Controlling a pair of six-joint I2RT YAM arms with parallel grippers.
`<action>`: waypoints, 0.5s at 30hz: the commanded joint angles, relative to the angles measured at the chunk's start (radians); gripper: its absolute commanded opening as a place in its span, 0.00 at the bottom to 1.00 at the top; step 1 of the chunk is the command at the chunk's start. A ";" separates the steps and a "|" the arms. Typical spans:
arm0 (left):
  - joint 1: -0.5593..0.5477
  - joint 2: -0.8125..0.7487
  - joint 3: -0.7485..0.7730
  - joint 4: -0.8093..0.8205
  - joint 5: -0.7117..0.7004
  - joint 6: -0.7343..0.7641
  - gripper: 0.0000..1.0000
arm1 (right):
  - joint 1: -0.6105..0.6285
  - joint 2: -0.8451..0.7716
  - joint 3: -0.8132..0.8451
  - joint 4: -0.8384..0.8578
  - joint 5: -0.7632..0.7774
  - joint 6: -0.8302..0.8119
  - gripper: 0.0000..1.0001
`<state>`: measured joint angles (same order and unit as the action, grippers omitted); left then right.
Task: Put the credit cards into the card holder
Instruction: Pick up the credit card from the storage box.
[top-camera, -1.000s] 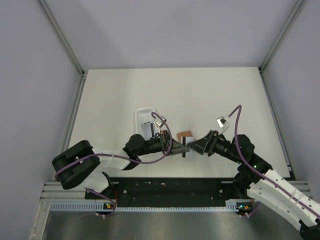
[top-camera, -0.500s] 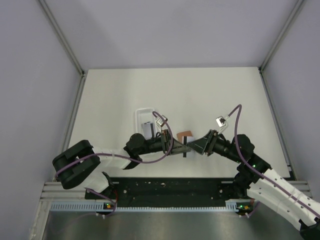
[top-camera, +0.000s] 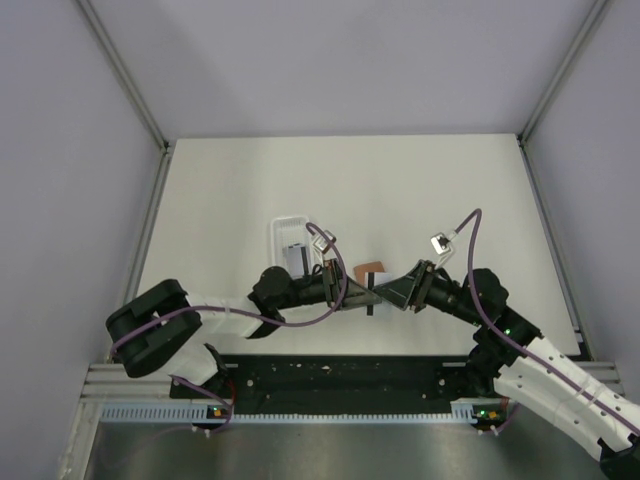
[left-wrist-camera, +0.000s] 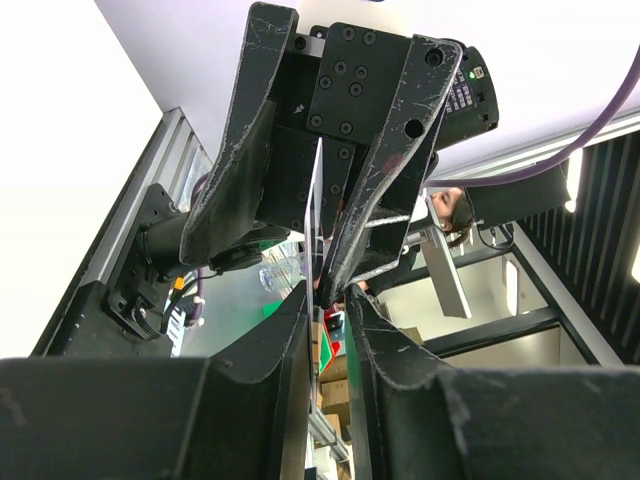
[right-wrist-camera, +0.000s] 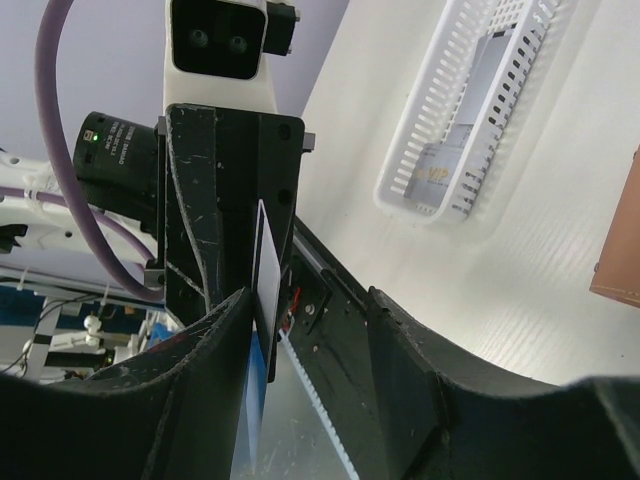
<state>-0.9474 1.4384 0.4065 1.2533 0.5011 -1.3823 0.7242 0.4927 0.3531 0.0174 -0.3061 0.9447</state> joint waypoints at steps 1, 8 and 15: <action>0.006 0.010 0.055 0.072 -0.016 0.006 0.24 | 0.000 0.006 -0.005 0.026 -0.039 -0.007 0.49; 0.012 0.011 0.061 0.078 -0.016 0.000 0.25 | 0.000 0.012 -0.002 0.021 -0.051 -0.007 0.48; 0.036 -0.012 0.041 0.081 -0.021 -0.001 0.25 | 0.000 0.014 0.003 0.000 -0.053 -0.021 0.47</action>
<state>-0.9363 1.4494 0.4183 1.2549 0.5159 -1.3846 0.7235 0.4961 0.3531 0.0216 -0.3084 0.9443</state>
